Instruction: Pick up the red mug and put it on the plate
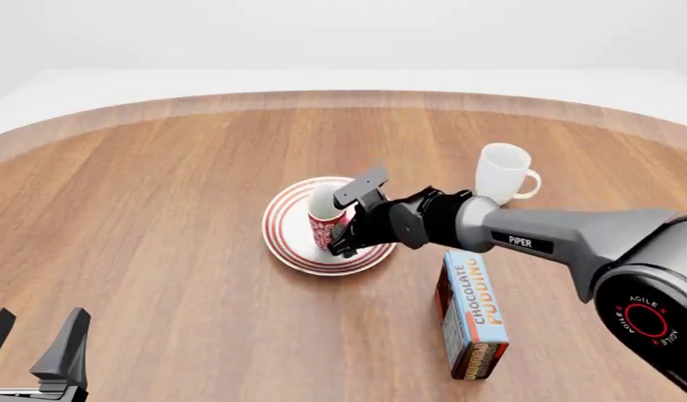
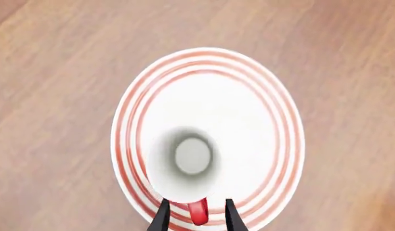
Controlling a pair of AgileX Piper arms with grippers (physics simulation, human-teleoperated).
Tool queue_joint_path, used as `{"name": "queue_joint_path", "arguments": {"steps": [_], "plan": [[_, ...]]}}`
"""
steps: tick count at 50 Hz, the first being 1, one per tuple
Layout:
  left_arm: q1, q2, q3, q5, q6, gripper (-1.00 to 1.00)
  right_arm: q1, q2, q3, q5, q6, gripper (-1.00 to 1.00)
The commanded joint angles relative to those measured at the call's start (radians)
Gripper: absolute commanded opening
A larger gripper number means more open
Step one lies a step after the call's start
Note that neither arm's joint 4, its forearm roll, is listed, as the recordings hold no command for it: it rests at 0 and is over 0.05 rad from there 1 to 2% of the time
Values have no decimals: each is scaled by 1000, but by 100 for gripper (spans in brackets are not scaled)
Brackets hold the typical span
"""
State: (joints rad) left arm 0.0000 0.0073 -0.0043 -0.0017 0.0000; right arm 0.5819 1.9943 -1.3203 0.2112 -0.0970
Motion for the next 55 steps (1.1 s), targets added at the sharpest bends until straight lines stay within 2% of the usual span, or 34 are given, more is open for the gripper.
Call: {"name": "queue_joint_path", "arguments": {"steps": [1,16,31,32,46,55], "plan": [[0,0,0,0,0,100,-5,-9,-1,-12,-1,100],[0,0,0,0,0,100,-3,-96,17,19,-25,100],[0,0,0,0,0,100,-9,-351,65,130,-99,100],[0,0,0,0,0,100,-9,-372,53,156,-99,100],[0,0,0,0,0,100,-46,-623,160,199,-128,100],[0,0,0,0,0,100,-67,-766,202,222,-123,100]]}}
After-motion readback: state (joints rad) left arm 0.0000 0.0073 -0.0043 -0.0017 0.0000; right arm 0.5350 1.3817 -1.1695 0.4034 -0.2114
